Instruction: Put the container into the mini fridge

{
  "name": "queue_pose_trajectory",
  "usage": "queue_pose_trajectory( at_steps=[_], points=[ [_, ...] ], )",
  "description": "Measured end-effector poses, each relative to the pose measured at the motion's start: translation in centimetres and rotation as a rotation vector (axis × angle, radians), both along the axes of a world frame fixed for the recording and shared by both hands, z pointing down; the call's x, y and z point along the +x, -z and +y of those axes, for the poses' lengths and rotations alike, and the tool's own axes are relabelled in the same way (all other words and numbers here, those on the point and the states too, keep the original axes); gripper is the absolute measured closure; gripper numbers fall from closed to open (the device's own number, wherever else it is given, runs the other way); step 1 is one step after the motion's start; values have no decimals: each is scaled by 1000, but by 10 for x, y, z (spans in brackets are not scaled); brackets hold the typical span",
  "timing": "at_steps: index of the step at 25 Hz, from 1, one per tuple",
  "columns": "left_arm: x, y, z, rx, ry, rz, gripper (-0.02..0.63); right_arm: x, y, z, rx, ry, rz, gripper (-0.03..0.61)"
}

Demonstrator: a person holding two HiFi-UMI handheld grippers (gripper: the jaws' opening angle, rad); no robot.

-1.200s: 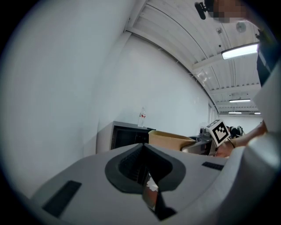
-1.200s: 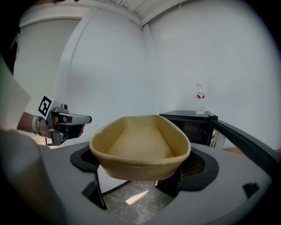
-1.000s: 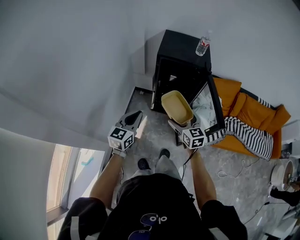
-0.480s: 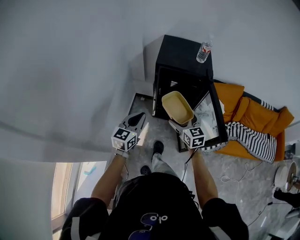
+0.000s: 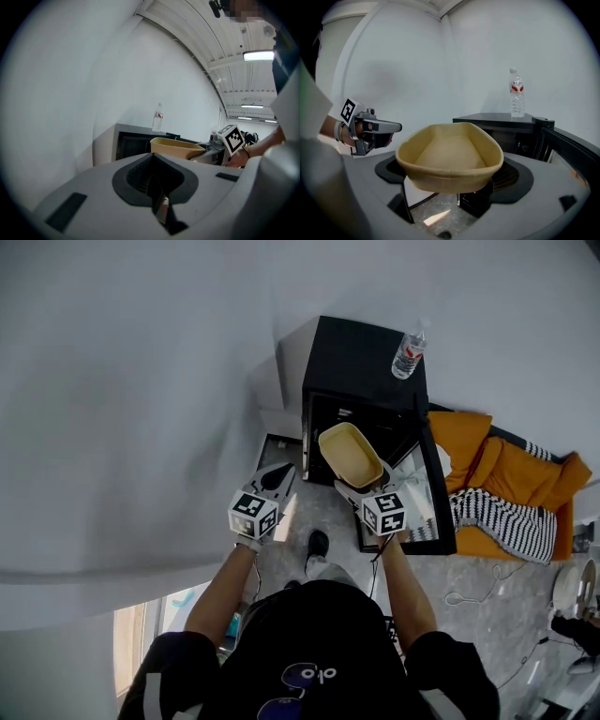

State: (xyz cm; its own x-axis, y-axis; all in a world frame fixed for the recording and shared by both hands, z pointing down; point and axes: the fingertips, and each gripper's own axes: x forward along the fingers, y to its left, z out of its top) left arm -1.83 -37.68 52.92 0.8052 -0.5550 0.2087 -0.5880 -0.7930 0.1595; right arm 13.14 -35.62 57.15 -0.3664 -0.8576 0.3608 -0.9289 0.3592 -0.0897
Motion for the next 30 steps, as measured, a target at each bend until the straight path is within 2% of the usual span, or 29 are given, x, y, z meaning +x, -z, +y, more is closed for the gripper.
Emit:
queue_pose_trajectory(
  at_steps=[19,30],
  points=[
    [60,-45,-69,-74,-63,24,606,40,-65,-76,-73,-35,7,38],
    [78,-81,-97,-106,-76,12,606,57,-94,-130,-57,-62,5,38]
  ],
)
